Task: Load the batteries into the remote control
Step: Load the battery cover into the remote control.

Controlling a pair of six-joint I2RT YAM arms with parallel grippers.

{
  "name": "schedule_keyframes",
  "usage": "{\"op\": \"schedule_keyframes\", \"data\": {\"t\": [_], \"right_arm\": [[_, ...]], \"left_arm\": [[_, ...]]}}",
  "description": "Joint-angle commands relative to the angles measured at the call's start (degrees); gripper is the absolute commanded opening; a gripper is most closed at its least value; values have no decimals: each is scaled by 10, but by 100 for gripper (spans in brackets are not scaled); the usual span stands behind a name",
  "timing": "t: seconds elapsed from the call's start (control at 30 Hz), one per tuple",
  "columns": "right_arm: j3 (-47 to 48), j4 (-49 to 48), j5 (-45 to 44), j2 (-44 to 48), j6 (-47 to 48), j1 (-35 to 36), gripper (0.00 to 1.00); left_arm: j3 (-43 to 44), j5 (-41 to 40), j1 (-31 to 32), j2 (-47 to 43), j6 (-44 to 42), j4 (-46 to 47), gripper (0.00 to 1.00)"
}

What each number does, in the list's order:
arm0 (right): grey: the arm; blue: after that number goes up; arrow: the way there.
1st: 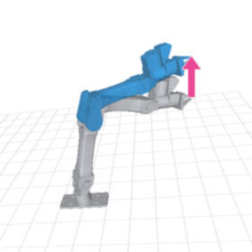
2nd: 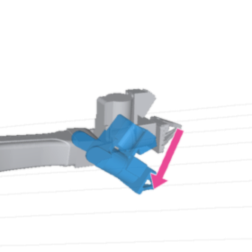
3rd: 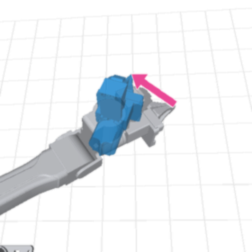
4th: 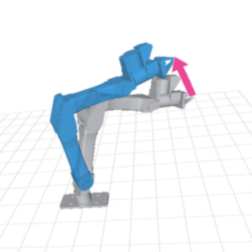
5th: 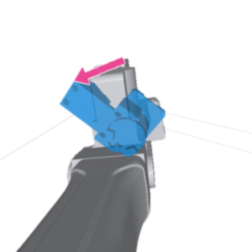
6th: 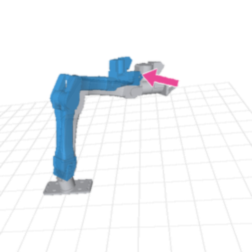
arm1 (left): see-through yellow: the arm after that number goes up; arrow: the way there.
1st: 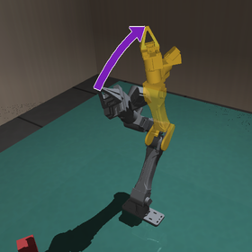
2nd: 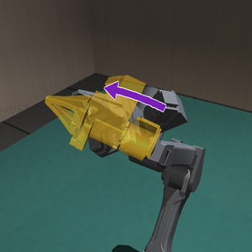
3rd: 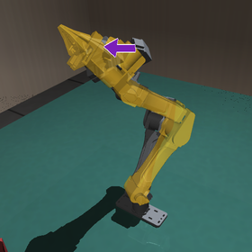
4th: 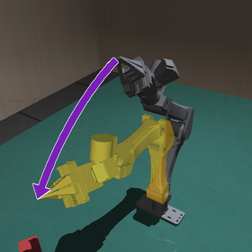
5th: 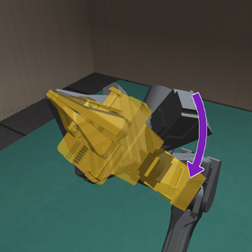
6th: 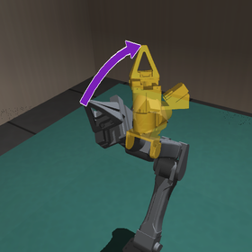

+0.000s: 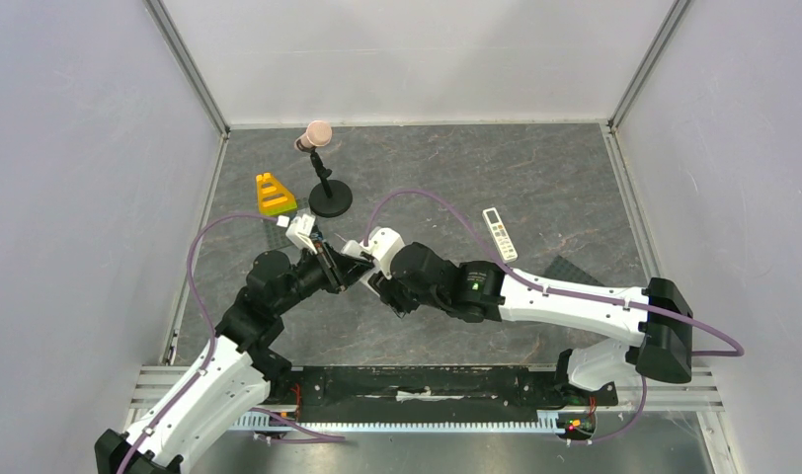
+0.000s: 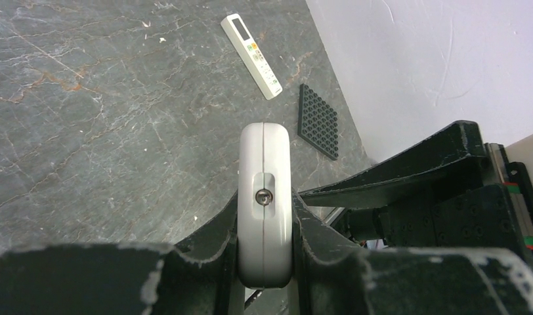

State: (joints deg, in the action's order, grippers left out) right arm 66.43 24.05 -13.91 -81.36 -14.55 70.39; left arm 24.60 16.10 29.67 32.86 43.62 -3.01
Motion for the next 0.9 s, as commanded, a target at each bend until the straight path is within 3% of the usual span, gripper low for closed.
{"op": "schedule_keyframes", "data": {"t": [0.0, 0.4, 0.87], "right_arm": [[13, 7, -16, -2, 7, 2, 12], [24, 12, -8, -7, 18, 1, 12], [28, 26, -22, -11, 15, -6, 12]], "left_arm": [[38, 18, 2, -5, -31, 9, 2], [35, 76, 2, 2, -52, 27, 2], [36, 87, 2, 3, -59, 27, 2]]}}
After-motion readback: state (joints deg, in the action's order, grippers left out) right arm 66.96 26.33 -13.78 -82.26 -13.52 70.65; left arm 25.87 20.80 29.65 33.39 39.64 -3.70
